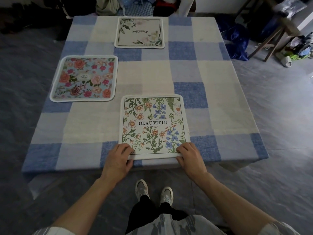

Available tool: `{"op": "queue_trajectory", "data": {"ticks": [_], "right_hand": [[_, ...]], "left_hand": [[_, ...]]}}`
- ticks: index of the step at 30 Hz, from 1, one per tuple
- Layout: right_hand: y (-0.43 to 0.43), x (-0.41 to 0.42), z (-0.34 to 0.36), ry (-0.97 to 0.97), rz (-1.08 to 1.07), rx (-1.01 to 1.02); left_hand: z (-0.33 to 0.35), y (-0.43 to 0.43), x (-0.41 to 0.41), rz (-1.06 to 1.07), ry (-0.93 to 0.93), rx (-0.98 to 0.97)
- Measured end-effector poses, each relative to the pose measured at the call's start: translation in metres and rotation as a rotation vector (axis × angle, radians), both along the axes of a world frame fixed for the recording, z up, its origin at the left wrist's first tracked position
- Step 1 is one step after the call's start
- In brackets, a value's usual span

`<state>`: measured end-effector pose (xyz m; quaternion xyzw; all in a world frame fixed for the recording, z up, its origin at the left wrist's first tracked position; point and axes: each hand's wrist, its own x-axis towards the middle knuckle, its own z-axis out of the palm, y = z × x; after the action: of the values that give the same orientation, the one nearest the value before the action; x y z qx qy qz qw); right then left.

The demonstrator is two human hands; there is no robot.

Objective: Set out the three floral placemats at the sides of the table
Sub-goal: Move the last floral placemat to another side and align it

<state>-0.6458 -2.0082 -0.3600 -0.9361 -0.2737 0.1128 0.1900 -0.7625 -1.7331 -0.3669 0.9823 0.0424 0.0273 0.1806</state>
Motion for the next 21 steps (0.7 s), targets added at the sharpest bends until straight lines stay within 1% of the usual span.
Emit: {"op": "queue_trajectory", "data": {"ticks": [3,7,13,15,21], "right_hand": [[-0.001,0.004,0.000,0.012,-0.012,-0.036],[-0.001,0.003,-0.001,0.027,-0.035,-0.014],[-0.003,0.004,0.007,0.022,-0.021,-0.026],[-0.004,0.009,0.014,0.014,-0.017,-0.015],[0.007,0.034,0.033,-0.063,-0.005,0.060]], "left_hand": [[-0.001,-0.002,0.000,0.015,0.004,-0.013],[0.001,-0.006,-0.001,0.031,0.035,0.007],[0.013,-0.012,0.004,0.096,0.165,0.078],[0.021,-0.014,0.010,0.122,0.183,0.089],[0.043,-0.009,0.036,0.196,0.044,0.110]]}}
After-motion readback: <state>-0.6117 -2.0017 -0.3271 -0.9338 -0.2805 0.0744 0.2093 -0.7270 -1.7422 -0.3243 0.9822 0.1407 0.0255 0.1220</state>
